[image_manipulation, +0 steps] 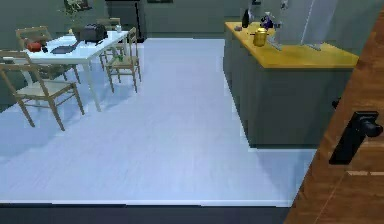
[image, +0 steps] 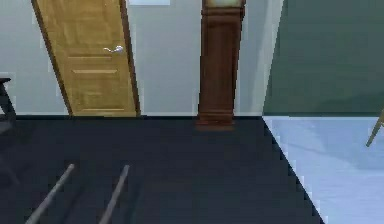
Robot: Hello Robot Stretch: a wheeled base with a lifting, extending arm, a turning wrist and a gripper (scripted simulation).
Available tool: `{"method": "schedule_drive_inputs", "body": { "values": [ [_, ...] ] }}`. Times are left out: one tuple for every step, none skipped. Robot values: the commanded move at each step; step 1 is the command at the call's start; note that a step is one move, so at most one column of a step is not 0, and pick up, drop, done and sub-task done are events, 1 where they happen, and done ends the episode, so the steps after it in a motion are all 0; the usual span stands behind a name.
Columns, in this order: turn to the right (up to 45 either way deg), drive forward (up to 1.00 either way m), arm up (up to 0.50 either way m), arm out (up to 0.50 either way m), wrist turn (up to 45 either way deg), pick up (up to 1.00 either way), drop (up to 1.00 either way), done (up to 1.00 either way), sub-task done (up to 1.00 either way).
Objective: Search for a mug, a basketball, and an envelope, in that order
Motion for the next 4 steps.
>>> {"method": "schedule_drive_inputs", "body": {
  "values": [
    [0.0, 1.00, 0.00, 0.00, 0.0, 0.00, 0.00, 0.00, 0.00],
    [3.0, 0.00, 0.00, 0.00, 0.0, 0.00, 0.00, 0.00, 0.00],
    [0.0, 0.70, 0.00, 0.00, 0.0, 0.00, 0.00, 0.00, 0.00],
    [-45.0, 0.00, 0.00, 0.00, 0.0, 0.00, 0.00, 0.00, 0.00]
  ]
}}
